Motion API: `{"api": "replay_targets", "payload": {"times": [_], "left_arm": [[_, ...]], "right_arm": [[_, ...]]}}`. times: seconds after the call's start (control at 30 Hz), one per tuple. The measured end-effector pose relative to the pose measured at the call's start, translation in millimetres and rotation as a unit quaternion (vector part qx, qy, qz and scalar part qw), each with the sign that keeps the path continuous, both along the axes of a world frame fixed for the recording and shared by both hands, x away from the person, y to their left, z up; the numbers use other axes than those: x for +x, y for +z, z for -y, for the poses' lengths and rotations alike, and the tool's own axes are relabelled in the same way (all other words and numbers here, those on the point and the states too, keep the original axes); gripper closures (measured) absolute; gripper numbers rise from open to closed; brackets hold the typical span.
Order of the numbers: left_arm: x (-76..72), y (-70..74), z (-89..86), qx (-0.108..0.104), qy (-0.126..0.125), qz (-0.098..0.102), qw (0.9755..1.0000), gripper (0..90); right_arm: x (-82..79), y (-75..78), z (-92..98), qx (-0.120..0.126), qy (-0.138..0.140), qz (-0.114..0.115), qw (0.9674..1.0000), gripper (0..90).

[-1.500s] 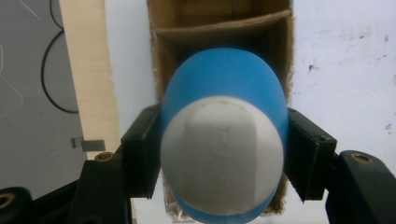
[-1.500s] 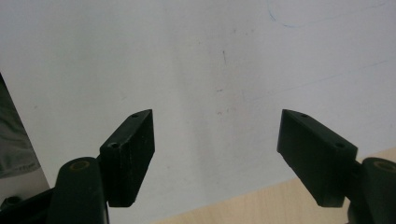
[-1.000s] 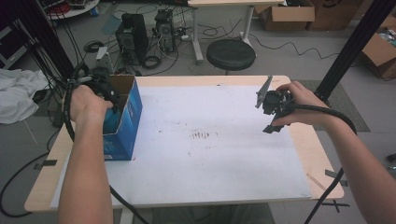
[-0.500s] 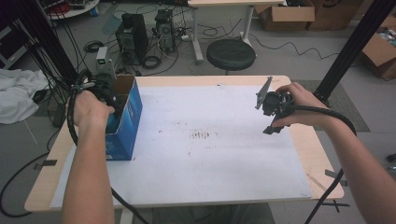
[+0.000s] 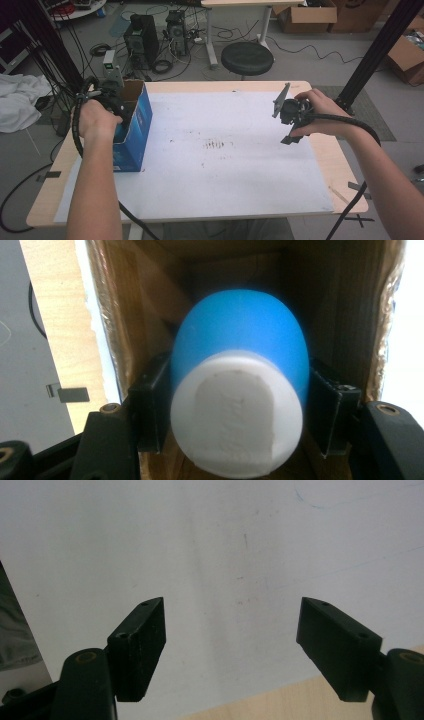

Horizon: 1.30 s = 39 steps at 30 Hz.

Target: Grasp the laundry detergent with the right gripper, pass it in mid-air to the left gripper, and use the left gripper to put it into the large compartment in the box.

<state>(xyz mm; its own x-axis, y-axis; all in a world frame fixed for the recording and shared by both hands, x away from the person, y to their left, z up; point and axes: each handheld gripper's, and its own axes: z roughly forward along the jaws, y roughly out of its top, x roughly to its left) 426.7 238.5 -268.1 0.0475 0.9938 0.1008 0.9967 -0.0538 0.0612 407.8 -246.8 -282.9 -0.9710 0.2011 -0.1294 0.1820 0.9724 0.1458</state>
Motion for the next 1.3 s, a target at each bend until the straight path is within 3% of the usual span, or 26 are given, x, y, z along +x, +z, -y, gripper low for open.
{"api": "replay_targets", "payload": {"times": [0.4,0.87,1.1,1.3], "left_arm": [[0.1,-0.6,3.4,0.007,-0.003,-0.005,1.0000,38.0],[-0.8,-1.2,5.1,0.001,-0.006,-0.004,1.0000,36.8],[-4.0,2.9,4.4,0.003,-0.008,0.004,1.0000,31.8],[-8.2,11.8,6.9,0.008,-0.026,0.019,0.9994,24.2]], "right_arm": [[-1.9,0.3,0.6,0.000,0.000,-0.002,1.0000,27.8],[-1.5,-1.3,5.5,0.000,-0.003,-0.003,1.0000,27.8],[-1.7,1.5,6.7,0.000,-0.005,-0.002,1.0000,27.8],[-1.7,2.4,6.1,0.001,-0.004,-0.004,1.0000,27.8]]}}
